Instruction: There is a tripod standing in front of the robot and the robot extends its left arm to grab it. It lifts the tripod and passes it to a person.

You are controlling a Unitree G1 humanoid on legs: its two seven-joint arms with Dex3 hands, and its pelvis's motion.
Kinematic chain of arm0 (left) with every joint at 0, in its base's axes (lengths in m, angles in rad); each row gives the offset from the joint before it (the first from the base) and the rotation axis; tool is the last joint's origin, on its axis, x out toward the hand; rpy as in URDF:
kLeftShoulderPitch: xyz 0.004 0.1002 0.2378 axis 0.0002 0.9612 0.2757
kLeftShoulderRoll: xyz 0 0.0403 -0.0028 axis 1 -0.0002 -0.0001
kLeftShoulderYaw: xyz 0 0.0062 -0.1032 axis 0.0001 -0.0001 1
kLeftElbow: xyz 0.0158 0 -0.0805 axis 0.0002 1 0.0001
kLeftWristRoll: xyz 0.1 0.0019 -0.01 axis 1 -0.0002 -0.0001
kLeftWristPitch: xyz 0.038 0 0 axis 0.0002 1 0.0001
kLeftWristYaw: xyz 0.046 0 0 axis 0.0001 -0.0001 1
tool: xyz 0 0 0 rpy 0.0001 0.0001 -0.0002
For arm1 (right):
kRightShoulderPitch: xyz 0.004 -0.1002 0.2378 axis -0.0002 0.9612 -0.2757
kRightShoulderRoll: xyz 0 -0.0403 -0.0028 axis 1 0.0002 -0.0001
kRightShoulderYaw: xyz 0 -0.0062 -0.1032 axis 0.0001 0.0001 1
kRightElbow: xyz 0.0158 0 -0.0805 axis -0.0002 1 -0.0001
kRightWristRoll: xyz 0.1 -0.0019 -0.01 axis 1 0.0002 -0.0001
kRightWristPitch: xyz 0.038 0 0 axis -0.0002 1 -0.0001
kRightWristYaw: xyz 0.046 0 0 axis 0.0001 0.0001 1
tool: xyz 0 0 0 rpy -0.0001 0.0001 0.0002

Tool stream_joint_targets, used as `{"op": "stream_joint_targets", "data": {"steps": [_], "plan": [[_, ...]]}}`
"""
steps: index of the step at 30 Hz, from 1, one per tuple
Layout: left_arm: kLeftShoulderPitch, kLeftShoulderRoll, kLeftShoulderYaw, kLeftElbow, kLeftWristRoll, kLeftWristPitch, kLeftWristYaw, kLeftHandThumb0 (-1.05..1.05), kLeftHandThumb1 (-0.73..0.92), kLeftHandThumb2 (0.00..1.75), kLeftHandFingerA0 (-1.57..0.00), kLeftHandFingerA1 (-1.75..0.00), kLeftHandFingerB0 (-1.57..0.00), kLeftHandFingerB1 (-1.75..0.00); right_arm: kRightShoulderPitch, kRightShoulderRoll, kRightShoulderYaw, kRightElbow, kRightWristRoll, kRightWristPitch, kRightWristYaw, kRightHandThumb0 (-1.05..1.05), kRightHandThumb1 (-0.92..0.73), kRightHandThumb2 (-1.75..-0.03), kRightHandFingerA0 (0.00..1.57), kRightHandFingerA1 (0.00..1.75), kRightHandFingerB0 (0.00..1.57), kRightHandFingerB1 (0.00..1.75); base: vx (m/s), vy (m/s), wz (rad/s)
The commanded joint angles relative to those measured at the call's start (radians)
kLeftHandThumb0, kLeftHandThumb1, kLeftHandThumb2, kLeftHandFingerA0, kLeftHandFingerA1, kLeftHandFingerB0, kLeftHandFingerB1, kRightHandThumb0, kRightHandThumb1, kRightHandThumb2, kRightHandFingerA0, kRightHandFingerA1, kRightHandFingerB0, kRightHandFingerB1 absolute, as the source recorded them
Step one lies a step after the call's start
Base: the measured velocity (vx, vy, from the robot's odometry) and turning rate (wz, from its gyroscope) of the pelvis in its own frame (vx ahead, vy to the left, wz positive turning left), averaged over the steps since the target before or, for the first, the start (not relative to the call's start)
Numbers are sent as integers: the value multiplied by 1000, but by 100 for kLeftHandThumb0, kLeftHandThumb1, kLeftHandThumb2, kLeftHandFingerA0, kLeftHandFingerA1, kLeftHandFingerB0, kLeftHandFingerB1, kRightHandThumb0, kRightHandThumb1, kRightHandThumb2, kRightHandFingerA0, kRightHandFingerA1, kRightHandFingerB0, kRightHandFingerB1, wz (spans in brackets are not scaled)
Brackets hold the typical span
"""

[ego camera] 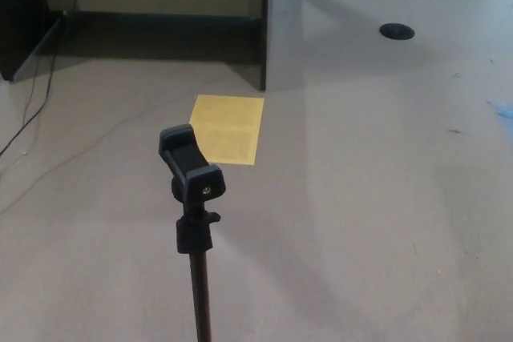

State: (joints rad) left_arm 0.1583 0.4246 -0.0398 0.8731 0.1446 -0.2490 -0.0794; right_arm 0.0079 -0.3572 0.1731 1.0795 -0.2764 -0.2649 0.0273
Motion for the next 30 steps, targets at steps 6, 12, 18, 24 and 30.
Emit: {"op": "stream_joint_targets", "data": {"steps": [6, 12, 18, 24, 30], "plan": [[-32, -106, 104, -163, -151, -142, -132, -60, 40, 68, -21, -39, -9, -33, 2, -10, 12, 25, -13, -53, -7, -38, -71, -62, 72, 43, 52, 37, 0, 0, 0], [-130, -151, 69, -406, -154, -13, -168, -33, 20, 82, -1, -48, 0, -48, 3, -11, 15, 22, -18, -57, -9, -40, -70, -62, 73, 44, 52, 37, 0, 0, 0], [-217, -183, 31, -510, -150, 111, -185, -32, 20, 82, -3, -48, 0, -47, 4, -11, 24, 20, -29, -66, -17, -40, -70, -62, 74, 44, 52, 38, 0, 0, 0], [-294, -223, -6, -552, -141, 169, -199, -66, 39, 69, -21, -43, -11, -34, 4, -7, 14, 22, -19, -65, -6, -39, -70, -62, 74, 46, 53, 38, 0, 0, 0], [-362, -258, -56, -602, -135, 210, -216, -61, 40, 68, -23, -44, -9, -34, -3, -4, 13, 17, -21, -67, -4, -39, -70, -62, 73, 44, 52, 37, 0, 0, 0]]}}
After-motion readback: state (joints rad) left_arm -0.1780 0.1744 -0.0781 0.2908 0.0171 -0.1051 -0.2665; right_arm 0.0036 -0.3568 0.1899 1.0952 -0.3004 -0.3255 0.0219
